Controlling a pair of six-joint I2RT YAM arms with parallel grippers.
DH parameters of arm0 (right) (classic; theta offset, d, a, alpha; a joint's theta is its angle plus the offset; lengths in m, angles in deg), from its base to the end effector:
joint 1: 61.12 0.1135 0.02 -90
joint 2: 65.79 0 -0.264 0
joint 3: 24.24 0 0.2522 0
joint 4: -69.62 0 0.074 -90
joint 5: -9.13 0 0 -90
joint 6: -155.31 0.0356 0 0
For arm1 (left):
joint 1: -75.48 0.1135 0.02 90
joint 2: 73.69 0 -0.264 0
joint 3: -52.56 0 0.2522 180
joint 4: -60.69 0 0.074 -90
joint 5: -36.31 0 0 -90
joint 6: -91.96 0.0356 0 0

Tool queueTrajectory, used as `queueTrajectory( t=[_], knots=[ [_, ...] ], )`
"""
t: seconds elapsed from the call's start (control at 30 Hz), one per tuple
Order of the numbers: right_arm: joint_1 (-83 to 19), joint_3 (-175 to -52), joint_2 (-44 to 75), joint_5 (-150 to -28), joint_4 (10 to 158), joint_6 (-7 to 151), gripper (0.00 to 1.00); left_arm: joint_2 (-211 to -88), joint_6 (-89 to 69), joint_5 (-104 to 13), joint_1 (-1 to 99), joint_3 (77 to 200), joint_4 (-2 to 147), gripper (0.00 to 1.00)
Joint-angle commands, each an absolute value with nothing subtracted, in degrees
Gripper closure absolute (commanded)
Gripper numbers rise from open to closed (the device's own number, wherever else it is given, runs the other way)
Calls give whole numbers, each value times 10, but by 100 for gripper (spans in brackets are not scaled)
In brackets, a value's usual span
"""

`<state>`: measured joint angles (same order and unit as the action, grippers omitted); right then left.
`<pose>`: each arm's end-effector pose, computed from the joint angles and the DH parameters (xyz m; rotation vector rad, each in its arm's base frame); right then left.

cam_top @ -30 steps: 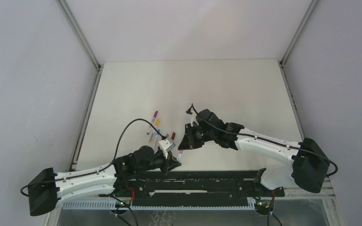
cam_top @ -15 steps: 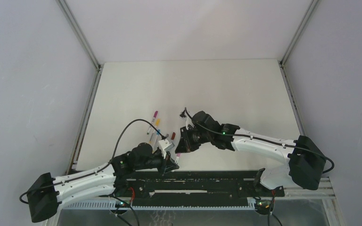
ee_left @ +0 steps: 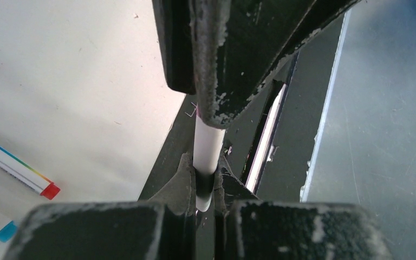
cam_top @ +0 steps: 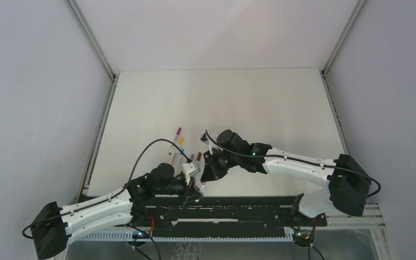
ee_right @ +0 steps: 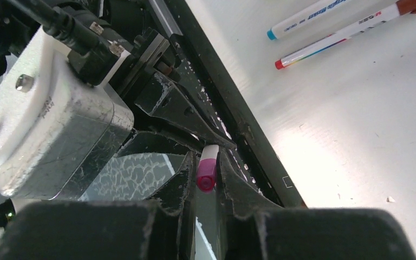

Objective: Insert the pens into the pen caps

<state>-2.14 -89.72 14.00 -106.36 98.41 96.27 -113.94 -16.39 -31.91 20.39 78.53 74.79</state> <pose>0.1389 0.2608 0.2385 -0.8761 2.4586 1.2120 0.0791 -0.1364 0.1710 0.9464 2.0375 -1.1400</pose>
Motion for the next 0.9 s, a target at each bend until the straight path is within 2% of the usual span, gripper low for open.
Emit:
queueTrajectory(
  t=[0.0,0.3,0.5,0.57,0.67,0.73,0.87],
  knots=[
    [59,-865,172,-1262,1161,956,100,-1105,-149,-439,255,924,467,100],
    [62,-857,188,-1249,1121,984,100,-1119,-145,-432,257,933,453,100],
    [1,-879,123,-1181,1153,975,100,-1137,-122,-447,257,943,553,100],
    [-32,-917,90,-1150,1190,945,92,-1138,-120,-455,257,933,595,100],
    [-87,-964,40,-1104,1246,902,67,-1149,-119,-470,257,925,689,100],
    [-127,-985,12,-1081,1256,880,56,-1160,-128,-477,257,919,731,100],
    [-199,-993,-34,-1055,1249,863,47,-1193,-153,-482,257,918,779,99]
  ],
)
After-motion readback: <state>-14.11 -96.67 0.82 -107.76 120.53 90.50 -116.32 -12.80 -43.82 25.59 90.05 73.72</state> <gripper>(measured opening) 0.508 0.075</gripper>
